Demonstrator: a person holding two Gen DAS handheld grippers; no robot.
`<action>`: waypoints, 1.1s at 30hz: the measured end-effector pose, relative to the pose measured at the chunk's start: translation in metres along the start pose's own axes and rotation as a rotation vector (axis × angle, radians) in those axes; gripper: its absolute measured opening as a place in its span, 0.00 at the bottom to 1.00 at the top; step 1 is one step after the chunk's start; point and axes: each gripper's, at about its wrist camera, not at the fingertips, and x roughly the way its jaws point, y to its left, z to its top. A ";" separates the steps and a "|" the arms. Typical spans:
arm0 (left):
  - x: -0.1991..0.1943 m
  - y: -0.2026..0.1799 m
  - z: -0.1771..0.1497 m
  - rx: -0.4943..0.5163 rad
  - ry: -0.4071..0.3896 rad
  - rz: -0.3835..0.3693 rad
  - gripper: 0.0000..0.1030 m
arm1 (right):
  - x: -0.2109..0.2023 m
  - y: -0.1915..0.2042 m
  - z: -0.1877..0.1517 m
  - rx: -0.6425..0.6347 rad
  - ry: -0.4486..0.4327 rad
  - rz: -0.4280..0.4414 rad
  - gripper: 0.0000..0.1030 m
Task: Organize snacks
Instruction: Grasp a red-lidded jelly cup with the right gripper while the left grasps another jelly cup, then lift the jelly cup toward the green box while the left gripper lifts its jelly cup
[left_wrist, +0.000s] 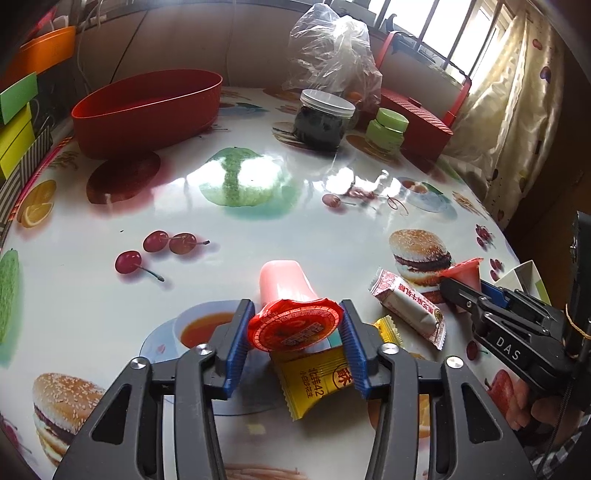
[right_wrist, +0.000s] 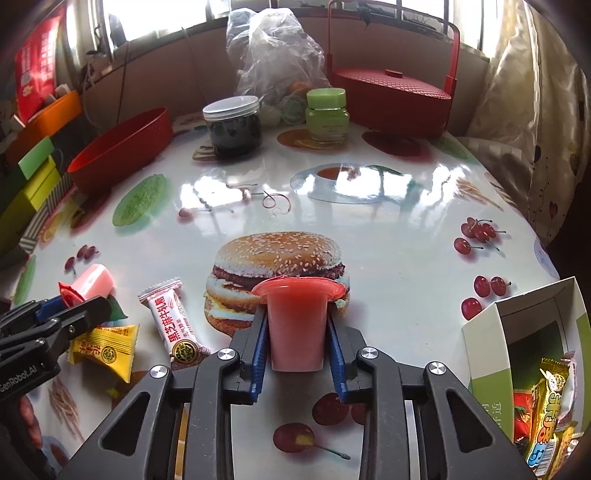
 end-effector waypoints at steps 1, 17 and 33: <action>0.000 0.000 0.000 -0.001 -0.002 0.004 0.44 | 0.000 -0.001 0.000 0.002 -0.001 0.003 0.27; -0.020 -0.004 -0.005 -0.002 -0.039 0.032 0.44 | -0.016 -0.003 -0.002 0.019 -0.048 0.051 0.26; -0.044 -0.035 -0.007 0.064 -0.077 -0.009 0.44 | -0.048 -0.006 -0.005 0.020 -0.104 0.058 0.26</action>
